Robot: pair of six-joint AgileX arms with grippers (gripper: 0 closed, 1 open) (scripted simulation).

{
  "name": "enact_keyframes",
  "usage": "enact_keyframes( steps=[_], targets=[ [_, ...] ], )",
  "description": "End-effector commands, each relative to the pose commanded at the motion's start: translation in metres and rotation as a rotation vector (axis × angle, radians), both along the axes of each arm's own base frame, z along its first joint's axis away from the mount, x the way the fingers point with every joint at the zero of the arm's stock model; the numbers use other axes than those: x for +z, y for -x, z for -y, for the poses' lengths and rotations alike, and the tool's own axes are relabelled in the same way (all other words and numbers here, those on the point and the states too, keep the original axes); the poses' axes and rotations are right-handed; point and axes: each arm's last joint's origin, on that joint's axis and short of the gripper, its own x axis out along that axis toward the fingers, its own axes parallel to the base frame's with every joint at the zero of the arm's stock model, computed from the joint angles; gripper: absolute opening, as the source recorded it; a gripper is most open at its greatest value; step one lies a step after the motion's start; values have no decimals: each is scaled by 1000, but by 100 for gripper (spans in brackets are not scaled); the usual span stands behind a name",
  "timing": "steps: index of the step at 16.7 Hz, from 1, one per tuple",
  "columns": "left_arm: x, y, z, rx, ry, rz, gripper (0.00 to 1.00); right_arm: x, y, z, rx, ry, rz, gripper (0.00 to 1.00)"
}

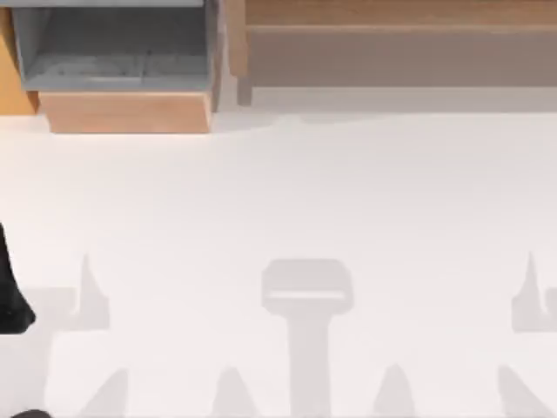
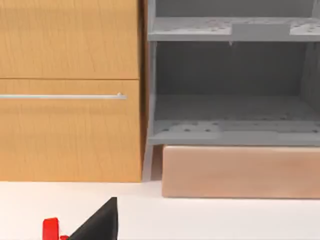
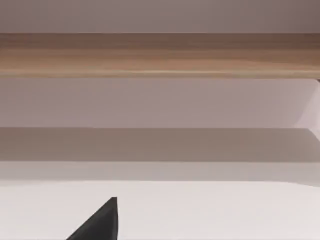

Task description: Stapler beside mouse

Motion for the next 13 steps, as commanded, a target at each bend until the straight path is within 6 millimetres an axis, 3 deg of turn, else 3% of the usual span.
enact_keyframes(
  steps=[3, 7, 10, 13],
  targets=[
    [2, 0, 0, -1, 0, -7, 100, 0, 0, 0, 0, 0, 0, 100],
    [23, -3, 0, 0, -3, -115, 100, 0, 0, 0, 0, 0, 0, 100],
    [45, -15, -1, 22, -10, -300, 100, 0, 0, 0, 0, 0, 0, 100],
    [64, -40, -4, 62, -26, -555, 100, 0, 0, 0, 0, 0, 0, 100]
  ],
)
